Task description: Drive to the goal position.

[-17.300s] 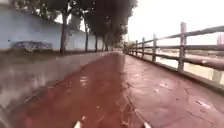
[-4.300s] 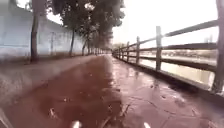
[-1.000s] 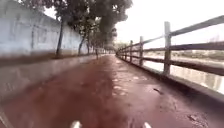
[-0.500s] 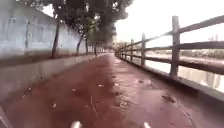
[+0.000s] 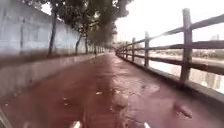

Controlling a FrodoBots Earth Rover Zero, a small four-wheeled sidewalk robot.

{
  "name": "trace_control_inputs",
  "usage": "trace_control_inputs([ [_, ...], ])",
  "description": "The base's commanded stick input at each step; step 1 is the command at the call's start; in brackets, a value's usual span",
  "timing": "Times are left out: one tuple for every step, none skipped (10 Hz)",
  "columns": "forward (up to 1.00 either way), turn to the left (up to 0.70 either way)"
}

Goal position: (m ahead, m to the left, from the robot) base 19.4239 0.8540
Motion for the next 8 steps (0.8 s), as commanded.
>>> trace_control_inputs([
  [0.70,0.00],
  [0.70,0.00],
  [0.70,0.00],
  [0.70,0.00],
  [0.70,0.00],
  [0.70,0.00],
  [0.70,0.00],
  [0.70,0.00],
])
